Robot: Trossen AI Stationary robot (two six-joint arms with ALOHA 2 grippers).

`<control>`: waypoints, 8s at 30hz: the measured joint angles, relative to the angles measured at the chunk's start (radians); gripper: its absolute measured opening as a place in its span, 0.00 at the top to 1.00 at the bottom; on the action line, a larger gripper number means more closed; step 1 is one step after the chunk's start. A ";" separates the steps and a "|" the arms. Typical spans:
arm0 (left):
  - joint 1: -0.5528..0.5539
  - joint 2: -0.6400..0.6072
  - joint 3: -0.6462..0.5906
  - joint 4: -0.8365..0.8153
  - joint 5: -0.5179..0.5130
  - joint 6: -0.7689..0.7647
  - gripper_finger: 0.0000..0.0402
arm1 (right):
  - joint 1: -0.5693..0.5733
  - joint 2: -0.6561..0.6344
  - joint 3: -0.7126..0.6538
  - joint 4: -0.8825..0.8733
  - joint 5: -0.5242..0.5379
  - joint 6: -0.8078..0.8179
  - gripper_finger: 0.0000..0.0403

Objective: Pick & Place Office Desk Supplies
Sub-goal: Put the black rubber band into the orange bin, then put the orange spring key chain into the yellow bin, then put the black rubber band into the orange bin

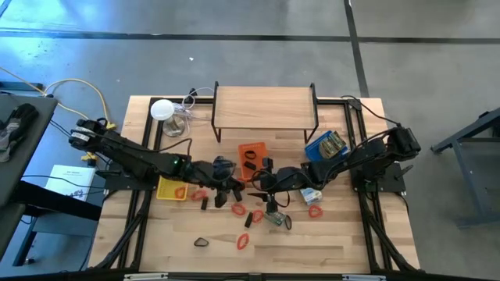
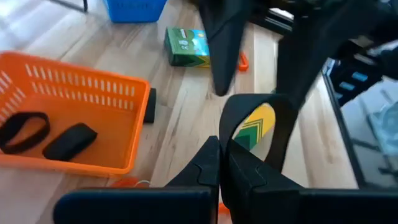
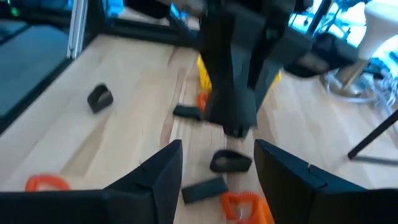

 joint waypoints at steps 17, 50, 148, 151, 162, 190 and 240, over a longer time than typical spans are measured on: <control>0.036 0.000 0.000 0.000 0.031 0.004 1.00 | -0.044 0.000 0.000 0.085 -0.194 0.000 0.56; 0.043 0.001 -0.001 0.016 0.029 0.074 1.00 | -0.052 0.114 0.000 0.253 0.012 -0.138 0.67; -0.045 0.190 0.006 -0.813 0.101 0.186 0.69 | 0.012 0.114 0.000 0.042 0.175 -0.103 0.36; -0.036 0.223 0.006 -0.817 0.112 0.185 0.70 | 0.012 0.114 0.000 0.037 0.175 -0.101 0.36; -0.028 0.256 0.005 -0.819 0.091 0.202 0.95 | 0.012 0.113 0.000 0.028 0.172 -0.079 0.36; -0.069 -0.010 0.320 -1.596 -0.009 -0.496 0.95 | 0.011 0.113 0.000 0.005 0.126 -0.044 0.36; -0.200 0.087 0.182 -0.898 -0.036 0.250 0.71 | 0.012 0.113 0.000 -0.020 0.102 -0.021 0.36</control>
